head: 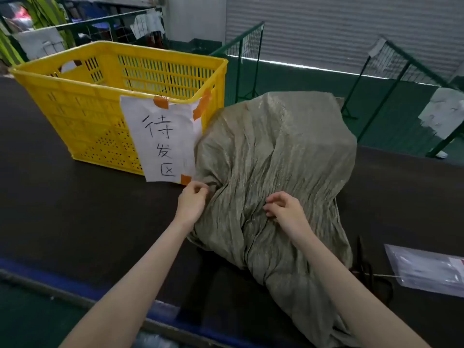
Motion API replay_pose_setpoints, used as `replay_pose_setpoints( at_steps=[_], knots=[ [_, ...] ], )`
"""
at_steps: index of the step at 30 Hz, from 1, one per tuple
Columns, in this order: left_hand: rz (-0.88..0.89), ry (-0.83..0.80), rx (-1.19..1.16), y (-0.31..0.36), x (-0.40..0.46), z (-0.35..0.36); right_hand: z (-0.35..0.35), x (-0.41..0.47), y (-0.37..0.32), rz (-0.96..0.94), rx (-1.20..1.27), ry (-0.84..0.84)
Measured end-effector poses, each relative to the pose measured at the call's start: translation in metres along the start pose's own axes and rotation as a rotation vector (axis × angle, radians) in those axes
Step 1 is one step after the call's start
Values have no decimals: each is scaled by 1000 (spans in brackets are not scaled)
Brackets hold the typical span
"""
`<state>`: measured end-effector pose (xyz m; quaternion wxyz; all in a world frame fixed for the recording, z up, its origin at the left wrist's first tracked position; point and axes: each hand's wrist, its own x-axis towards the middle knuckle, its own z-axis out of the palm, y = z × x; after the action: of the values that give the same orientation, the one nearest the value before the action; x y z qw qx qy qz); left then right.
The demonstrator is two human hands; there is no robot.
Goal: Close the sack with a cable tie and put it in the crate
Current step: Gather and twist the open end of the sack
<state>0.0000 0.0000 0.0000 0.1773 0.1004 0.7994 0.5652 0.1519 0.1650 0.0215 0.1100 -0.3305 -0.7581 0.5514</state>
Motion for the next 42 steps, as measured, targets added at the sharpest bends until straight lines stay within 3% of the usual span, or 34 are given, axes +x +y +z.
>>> replay_pose_setpoints(
  at_steps=[5,14,19,27,34,38,42],
  knots=[
    [-125,-44,-34,-13,-12,7,14,-12,6,-40,-49,76],
    [-277,-233,-231,-18,-47,18,38,-28,17,100,63,-18],
    [-217,-326,-207,-23,-68,18,45,-37,30,79,145,23],
    [-106,-342,-173,-24,-97,14,49,-54,44,68,242,74],
    [-42,-248,-176,-41,-114,7,31,-71,51,16,182,170],
    [-97,-283,-209,-49,-122,1,27,-83,58,-17,148,204],
    [-285,-354,-336,-43,-117,-5,31,-91,63,-37,106,201]
  ],
)
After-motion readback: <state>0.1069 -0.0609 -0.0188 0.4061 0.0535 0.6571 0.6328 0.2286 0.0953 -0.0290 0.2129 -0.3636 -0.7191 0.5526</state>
